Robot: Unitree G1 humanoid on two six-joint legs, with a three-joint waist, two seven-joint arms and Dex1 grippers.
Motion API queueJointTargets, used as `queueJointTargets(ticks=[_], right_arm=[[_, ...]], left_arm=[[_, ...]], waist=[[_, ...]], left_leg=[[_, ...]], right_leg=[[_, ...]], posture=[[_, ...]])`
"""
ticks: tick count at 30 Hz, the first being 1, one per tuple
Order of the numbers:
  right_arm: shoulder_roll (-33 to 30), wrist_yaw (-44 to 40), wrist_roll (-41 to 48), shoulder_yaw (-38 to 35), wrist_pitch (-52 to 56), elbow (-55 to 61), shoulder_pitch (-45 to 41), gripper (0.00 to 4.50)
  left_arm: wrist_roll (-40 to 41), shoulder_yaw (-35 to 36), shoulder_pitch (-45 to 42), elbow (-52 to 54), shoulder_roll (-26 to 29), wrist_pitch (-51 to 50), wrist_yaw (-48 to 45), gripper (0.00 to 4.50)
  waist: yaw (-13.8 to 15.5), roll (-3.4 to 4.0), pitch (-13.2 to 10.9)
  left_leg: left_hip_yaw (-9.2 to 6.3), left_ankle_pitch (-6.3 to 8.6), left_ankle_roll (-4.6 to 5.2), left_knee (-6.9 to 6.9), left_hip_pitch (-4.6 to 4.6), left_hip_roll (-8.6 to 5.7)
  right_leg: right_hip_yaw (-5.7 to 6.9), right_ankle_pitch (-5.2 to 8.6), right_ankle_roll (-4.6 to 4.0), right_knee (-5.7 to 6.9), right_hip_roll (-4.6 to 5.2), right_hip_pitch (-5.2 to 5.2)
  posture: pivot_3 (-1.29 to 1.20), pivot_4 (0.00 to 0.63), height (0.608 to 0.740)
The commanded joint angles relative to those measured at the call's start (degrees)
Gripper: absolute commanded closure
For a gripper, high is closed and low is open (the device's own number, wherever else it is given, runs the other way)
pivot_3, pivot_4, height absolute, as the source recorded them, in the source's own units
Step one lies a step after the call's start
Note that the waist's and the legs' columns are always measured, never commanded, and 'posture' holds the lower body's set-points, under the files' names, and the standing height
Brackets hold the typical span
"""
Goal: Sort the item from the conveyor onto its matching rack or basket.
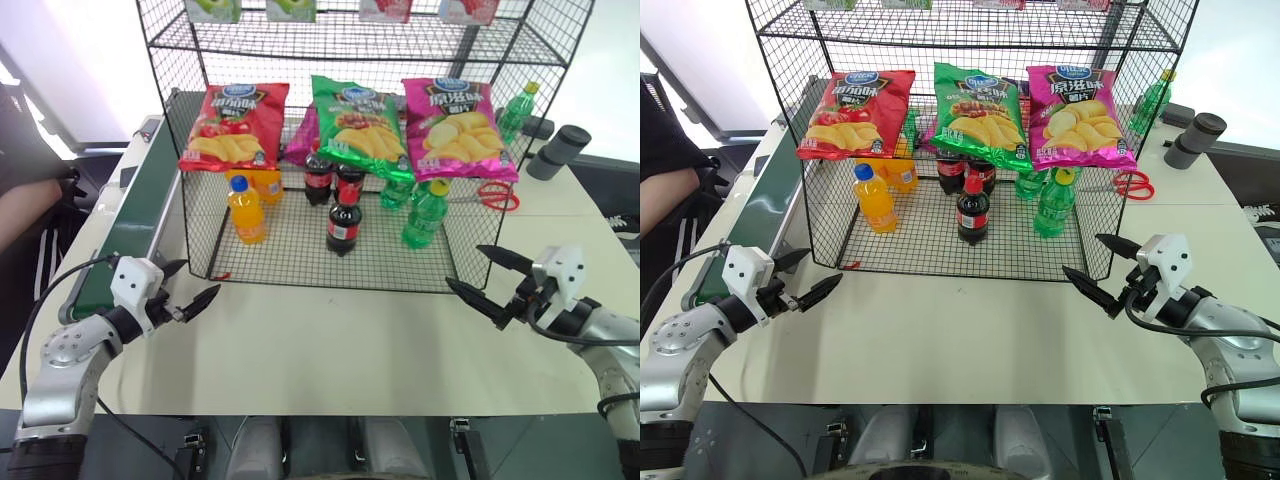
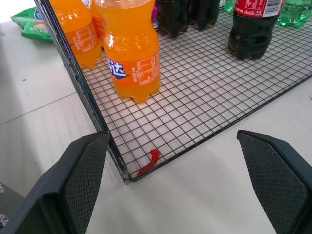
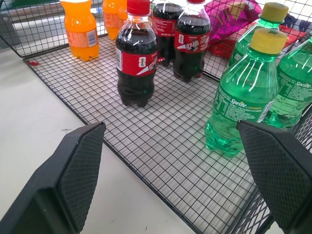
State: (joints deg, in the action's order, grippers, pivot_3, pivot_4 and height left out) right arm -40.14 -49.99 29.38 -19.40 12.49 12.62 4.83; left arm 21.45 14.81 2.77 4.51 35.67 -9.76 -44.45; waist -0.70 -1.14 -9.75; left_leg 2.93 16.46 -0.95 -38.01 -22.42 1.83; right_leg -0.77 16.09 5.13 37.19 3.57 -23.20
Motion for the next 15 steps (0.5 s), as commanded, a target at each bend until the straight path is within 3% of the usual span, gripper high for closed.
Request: queueJointTargets(ticks=[1, 15], right_arm=[[0.33, -0.25, -0.19, -0.36, -1.09, 0.63, 0.11, 0.02], [0.76, -0.15, -0.83, 0.34, -1.4, 0.29, -0.4, 0.02]], left_arm=[[0.45, 1.51, -0.07, 1.33, 0.39, 0.68, 0.19, 0.0], [-0.02, 0.54, -0.41, 1.04, 0.14, 0.37, 1.04, 0.0]], waist=[[-0.01, 0.0, 0.0], [-0.01, 0.0, 0.0]], left_leg=[[0.0, 0.0, 0.0, 0.0, 0.0, 0.0], [0.0, 0.0, 0.0, 0.0, 0.0, 0.0]], right_leg=[[0.0, 0.0, 0.0, 0.0, 0.0, 0.0], [0.0, 0.0, 0.0, 0.0, 0.0, 0.0]], posture=[[0.0, 0.15, 0.74], [0.0, 0.15, 0.74]])
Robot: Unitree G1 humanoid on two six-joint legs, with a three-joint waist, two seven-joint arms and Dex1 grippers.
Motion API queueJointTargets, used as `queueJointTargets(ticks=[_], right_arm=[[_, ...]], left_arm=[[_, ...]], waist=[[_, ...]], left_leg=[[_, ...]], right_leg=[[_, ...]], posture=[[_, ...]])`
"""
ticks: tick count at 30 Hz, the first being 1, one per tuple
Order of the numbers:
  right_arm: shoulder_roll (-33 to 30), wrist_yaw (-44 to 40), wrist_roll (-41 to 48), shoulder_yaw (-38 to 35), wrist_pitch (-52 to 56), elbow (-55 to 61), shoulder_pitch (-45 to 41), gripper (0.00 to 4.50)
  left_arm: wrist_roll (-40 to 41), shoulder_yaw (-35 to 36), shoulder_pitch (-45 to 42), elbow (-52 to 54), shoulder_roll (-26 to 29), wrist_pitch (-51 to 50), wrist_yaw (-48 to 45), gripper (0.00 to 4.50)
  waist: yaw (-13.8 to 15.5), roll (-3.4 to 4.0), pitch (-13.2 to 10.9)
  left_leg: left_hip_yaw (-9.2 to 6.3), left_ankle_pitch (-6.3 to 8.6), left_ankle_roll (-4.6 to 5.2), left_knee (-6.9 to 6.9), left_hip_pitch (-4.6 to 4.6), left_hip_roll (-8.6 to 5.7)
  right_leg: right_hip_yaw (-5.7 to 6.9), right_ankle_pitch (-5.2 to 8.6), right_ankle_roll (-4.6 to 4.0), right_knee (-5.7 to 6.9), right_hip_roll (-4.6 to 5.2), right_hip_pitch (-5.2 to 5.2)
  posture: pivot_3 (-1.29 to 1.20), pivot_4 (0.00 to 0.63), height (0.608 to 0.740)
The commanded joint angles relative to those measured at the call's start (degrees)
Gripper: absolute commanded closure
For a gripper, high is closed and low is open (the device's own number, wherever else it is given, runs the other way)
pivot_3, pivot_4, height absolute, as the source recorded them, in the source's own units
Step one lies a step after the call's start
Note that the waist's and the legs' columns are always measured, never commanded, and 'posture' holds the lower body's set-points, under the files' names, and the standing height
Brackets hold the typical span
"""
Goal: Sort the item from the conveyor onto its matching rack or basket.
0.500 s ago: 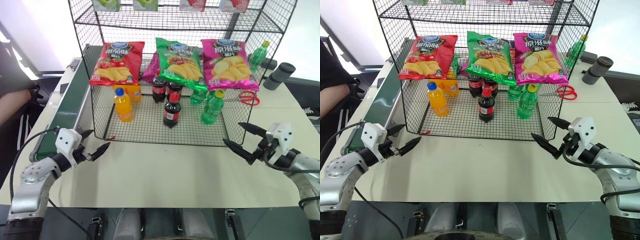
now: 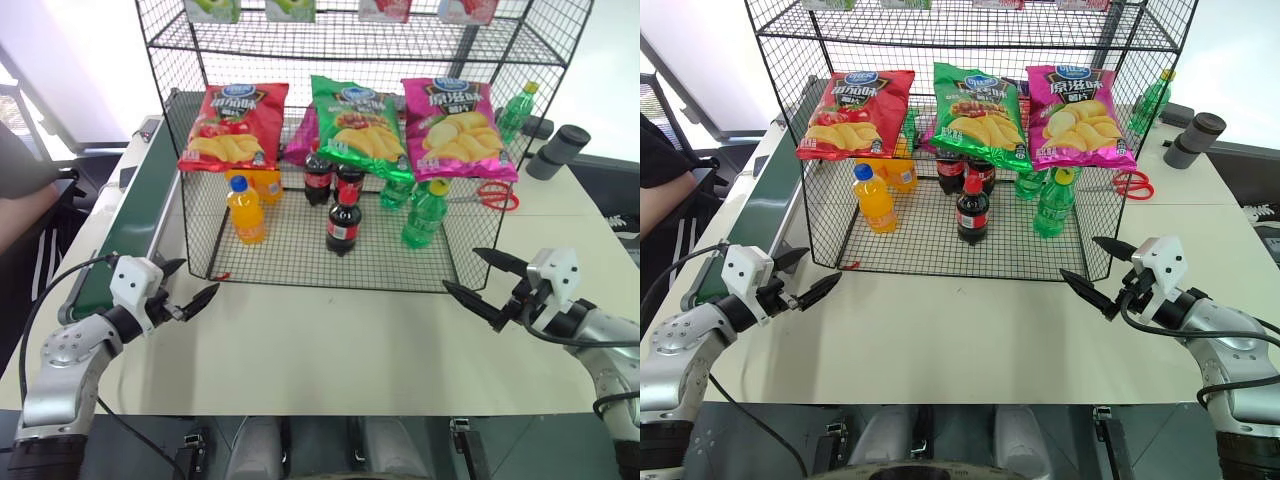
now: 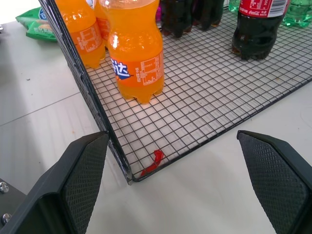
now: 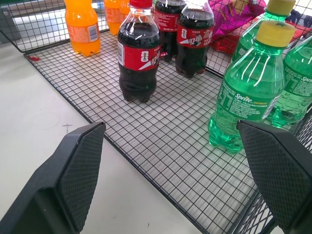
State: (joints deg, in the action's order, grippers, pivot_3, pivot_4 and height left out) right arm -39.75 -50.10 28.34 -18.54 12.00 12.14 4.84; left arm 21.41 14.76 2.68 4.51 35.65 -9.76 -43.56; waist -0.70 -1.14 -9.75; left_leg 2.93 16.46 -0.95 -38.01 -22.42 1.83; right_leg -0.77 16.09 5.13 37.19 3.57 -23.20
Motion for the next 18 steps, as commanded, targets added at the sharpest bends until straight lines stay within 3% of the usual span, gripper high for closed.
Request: queueJointTargets(ticks=[1, 18], right_arm=[[0.41, 0.0, 0.18, -0.45, -0.94, 0.76, -0.47, 0.02], [1.91, 0.28, -0.9, 0.77, -2.2, 0.35, -0.37, 0.02]], left_arm=[[0.0, 0.59, -0.31, 1.04, 0.14, 0.4, 0.18, 0.0], [0.07, -0.28, 0.78, 2.7, 0.05, -0.26, -0.05, 0.0]], waist=[[0.0, 0.0, 0.0], [0.0, 0.0, 0.0]], left_leg=[[0.0, 0.0, 0.0, 0.0, 0.0, 0.0], [0.01, 0.0, 0.0, 0.0, 0.0, -0.01]], right_leg=[[0.0, 0.0, 0.0, 0.0, 0.0, 0.0], [0.0, -0.01, 0.02, 0.0, 0.0, 0.0]], posture=[[0.0, 0.15, 0.74], [0.0, 0.15, 0.74]])
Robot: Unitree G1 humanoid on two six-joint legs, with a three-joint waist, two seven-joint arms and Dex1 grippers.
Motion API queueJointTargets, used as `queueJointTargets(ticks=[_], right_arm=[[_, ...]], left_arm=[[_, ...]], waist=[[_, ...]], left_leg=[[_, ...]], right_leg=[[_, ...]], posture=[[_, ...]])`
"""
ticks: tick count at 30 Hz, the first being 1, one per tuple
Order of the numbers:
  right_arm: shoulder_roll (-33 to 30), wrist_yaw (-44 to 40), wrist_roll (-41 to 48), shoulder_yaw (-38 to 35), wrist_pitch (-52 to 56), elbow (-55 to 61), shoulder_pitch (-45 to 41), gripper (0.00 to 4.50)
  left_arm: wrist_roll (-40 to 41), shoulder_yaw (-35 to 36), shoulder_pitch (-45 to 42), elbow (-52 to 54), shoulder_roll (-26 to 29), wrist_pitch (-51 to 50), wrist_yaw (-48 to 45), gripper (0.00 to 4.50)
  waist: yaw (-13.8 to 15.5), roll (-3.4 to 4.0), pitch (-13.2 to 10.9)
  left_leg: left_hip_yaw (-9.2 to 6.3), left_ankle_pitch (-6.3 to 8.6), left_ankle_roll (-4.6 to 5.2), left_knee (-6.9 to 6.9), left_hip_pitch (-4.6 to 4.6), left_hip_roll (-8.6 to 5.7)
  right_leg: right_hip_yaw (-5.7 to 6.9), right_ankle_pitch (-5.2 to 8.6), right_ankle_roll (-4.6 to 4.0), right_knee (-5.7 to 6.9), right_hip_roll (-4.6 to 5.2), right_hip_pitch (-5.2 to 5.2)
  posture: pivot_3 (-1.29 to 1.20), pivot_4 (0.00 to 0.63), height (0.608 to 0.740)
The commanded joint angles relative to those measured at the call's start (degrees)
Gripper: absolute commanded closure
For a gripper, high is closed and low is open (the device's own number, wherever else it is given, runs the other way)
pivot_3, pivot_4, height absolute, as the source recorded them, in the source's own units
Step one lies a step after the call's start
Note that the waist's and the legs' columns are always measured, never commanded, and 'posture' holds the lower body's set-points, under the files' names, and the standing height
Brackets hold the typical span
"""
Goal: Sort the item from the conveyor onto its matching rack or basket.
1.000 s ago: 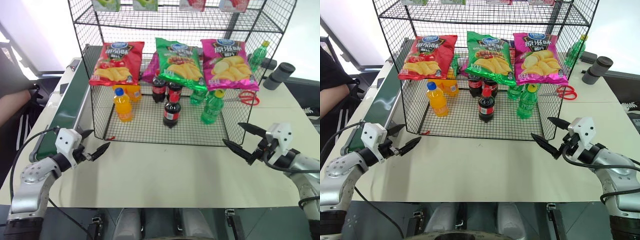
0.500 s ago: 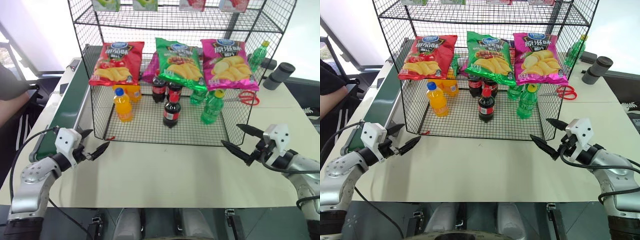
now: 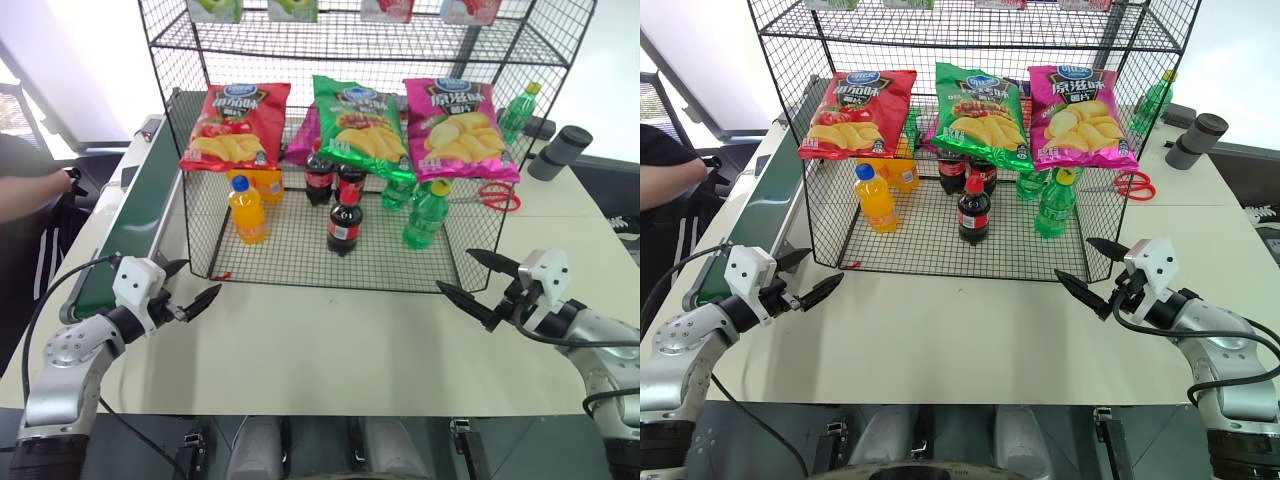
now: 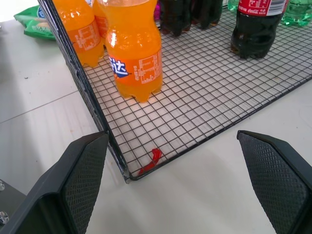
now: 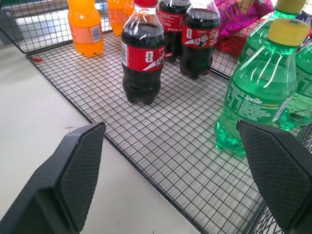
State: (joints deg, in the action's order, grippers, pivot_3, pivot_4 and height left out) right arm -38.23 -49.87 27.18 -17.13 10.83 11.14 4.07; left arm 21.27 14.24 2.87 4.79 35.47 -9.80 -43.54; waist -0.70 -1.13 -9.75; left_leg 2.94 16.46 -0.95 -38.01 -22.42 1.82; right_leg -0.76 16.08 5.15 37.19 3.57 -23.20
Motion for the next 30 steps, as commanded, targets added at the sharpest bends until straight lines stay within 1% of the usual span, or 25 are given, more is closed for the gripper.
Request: queueJointTargets(ticks=[1, 14, 30], right_arm=[[0.43, 0.03, 0.24, -0.61, -1.06, 1.45, 0.63, 0.02], [1.37, 1.04, -0.53, 0.68, -1.64, 0.5, -0.19, 0.02], [1.74, -0.15, -1.86, 2.7, -2.64, -4.19, -4.73, 0.02]], left_arm=[[0.25, 0.33, 0.76, 2.62, 0.27, -0.35, -0.05, 0.0], [-0.01, 0.51, 1.23, 3.15, 0.14, -1.2, 0.66, 0.0], [-0.1, 0.84, 2.56, 4.62, -0.47, -1.25, 3.02, 0.0]], waist=[[0.0, 0.0, 0.0], [0.0, 0.0, 0.0], [-0.01, 0.0, 0.0]], left_leg=[[0.0, 0.0, 0.0, 0.0, 0.0, 0.0], [0.0, 0.0, 0.0, 0.0, 0.0, 0.0], [0.01, 0.0, 0.0, -0.01, 0.0, -0.01]], right_leg=[[0.0, 0.0, 0.0, 0.0, 0.0, 0.0], [0.0, 0.0, 0.0, 0.0, -0.01, 0.0], [0.01, -0.01, 0.02, 0.01, -0.03, 0.0]], posture=[[0.0, 0.15, 0.74], [0.0, 0.15, 0.74], [0.0, 0.15, 0.74]])
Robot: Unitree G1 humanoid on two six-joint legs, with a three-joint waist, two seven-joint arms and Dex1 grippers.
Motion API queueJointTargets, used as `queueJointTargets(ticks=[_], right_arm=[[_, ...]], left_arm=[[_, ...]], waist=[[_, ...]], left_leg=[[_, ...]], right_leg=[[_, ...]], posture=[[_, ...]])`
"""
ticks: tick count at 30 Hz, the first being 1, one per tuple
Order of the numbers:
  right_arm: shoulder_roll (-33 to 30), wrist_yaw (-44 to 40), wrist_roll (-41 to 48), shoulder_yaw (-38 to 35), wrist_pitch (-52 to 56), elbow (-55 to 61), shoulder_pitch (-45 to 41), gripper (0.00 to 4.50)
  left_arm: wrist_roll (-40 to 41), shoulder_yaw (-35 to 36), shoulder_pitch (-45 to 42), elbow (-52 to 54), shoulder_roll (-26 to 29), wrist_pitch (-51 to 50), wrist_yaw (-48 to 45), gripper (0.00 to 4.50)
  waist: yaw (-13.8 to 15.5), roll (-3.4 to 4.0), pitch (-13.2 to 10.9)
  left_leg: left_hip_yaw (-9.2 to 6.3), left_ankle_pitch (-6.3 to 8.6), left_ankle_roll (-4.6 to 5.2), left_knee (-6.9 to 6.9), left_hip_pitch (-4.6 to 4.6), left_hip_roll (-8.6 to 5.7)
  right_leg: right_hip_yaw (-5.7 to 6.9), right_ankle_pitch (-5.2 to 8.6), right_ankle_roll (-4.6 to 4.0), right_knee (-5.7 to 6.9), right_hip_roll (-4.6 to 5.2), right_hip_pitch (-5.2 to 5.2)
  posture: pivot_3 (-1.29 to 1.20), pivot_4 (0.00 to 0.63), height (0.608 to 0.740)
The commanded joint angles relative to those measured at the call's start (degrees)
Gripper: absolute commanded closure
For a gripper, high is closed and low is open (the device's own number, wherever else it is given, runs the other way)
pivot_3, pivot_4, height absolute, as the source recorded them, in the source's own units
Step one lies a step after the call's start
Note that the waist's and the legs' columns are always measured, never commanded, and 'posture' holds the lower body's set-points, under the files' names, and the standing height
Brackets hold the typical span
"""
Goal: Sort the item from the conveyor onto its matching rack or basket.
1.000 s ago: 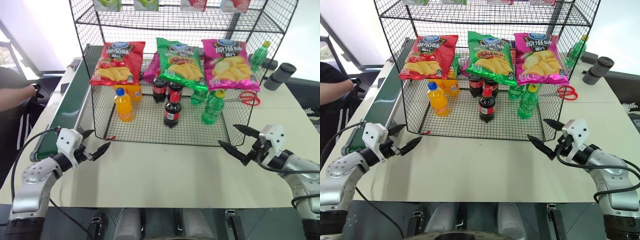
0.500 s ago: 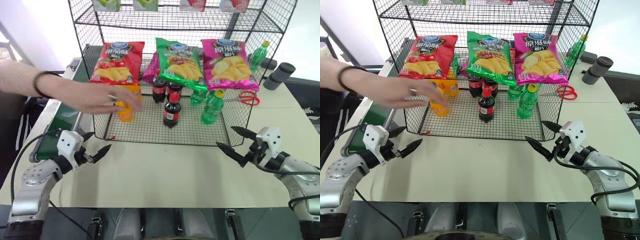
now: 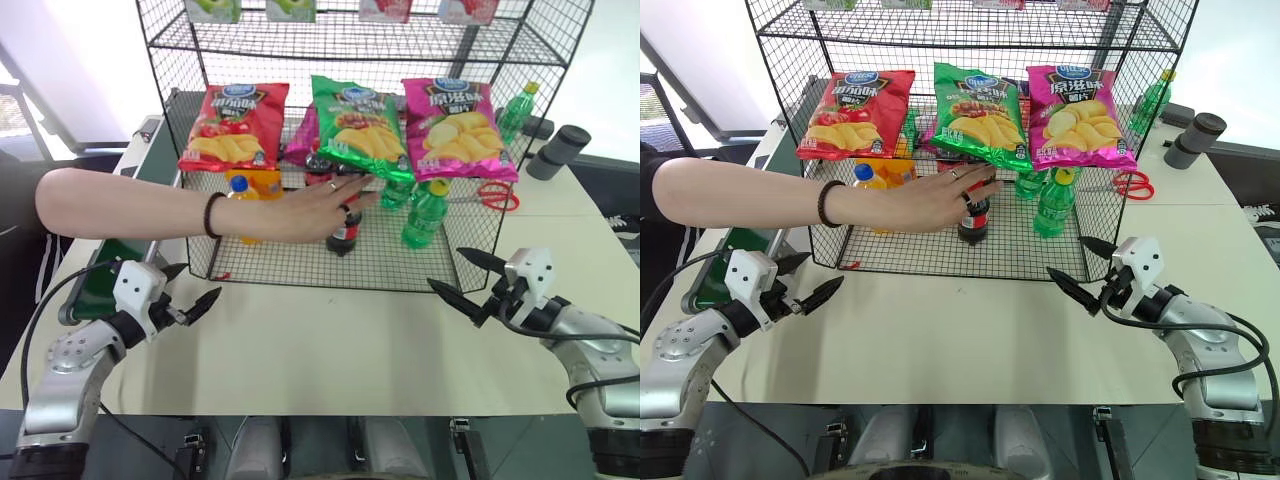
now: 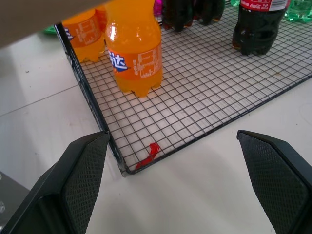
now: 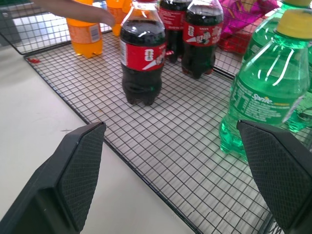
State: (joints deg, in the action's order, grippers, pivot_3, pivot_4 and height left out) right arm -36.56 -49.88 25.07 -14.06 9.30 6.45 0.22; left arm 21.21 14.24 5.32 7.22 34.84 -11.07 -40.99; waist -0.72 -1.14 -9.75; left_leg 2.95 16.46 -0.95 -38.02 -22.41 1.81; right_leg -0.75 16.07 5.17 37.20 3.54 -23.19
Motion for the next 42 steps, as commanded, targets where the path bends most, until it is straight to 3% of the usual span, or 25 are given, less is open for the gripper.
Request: queueJointTargets(ticks=[1, 24, 42], right_arm=[[0.12, -0.17, 0.17, -0.3, -1.09, 0.44, -0.99, 0.02], [-0.04, -0.56, -0.36, -0.19, -2.34, -0.57, -1.3, 0.02], [1.21, 0.1, -1.48, 1.6, -3.21, -2.6, -4.78, 0.02]], left_arm=[[-0.05, 0.83, 0.09, 2.17, 0.16, 0.02, 0.5, 0.0], [0.28, 0.52, -0.3, 2.69, 0.05, -0.9, 0.62, 0.0], [3.29, 5.01, 0.05, 2.95, -1.56, -0.5, 3.04, 0.0]], waist=[[0.0, 0.0, 0.0], [-0.01, 0.0, 0.0], [-0.01, 0.0, 0.0]], left_leg=[[0.0, 0.0, 0.0, 0.0, 0.0, 0.0], [0.0, 0.0, 0.0, -0.01, 0.0, 0.0], [0.01, 0.0, 0.0, -0.01, 0.0, 0.0]], right_leg=[[0.0, 0.0, 0.0, 0.0, 0.0, 0.0], [0.01, -0.01, 0.01, 0.01, -0.04, 0.0], [0.01, -0.01, 0.01, 0.01, -0.04, 0.0]], posture=[[0.0, 0.15, 0.74], [0.0, 0.15, 0.74], [0.0, 0.15, 0.74]])
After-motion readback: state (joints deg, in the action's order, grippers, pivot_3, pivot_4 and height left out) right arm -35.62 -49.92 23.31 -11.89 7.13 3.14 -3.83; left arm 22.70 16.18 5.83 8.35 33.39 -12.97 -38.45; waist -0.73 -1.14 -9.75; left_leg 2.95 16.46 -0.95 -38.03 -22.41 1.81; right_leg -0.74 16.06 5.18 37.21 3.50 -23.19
